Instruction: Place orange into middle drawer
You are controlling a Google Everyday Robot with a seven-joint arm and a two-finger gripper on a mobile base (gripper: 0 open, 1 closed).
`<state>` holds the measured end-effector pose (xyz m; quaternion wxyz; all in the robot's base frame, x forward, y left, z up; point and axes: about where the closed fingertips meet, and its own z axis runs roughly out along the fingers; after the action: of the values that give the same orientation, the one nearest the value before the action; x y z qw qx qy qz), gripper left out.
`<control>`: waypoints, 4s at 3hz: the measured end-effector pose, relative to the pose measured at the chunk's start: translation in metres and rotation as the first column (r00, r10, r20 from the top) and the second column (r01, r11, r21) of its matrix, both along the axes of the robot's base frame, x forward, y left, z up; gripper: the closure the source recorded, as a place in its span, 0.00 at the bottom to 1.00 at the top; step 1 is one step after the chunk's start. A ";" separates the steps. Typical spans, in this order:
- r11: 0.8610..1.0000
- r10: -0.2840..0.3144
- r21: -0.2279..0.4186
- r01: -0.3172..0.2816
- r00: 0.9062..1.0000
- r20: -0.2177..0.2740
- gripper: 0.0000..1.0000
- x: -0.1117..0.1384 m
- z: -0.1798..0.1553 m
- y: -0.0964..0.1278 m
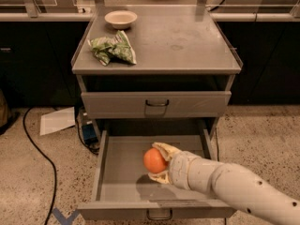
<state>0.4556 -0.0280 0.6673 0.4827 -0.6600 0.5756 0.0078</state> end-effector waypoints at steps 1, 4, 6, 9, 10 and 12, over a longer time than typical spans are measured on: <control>0.999 -0.051 -0.003 0.051 0.997 -0.051 1.00 -0.007 -0.078 -0.020; 1.000 0.009 -0.018 -0.009 1.000 -0.008 1.00 0.054 -0.130 -0.028; 1.000 0.021 0.019 -0.021 1.000 -0.021 1.00 0.135 -0.216 -0.056; 1.000 0.000 0.019 0.001 0.999 -0.053 1.00 0.166 -0.268 -0.060; 1.000 -0.012 0.003 0.013 0.998 -0.069 1.00 0.173 -0.283 -0.060; 1.000 -0.011 0.002 0.012 0.997 -0.070 0.58 0.173 -0.284 -0.059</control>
Offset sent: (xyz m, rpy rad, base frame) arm -0.0046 -0.0120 -0.0477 -0.0022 0.0306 -0.0313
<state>0.6289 -0.0873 0.3835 0.4630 -0.6555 0.5960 0.0288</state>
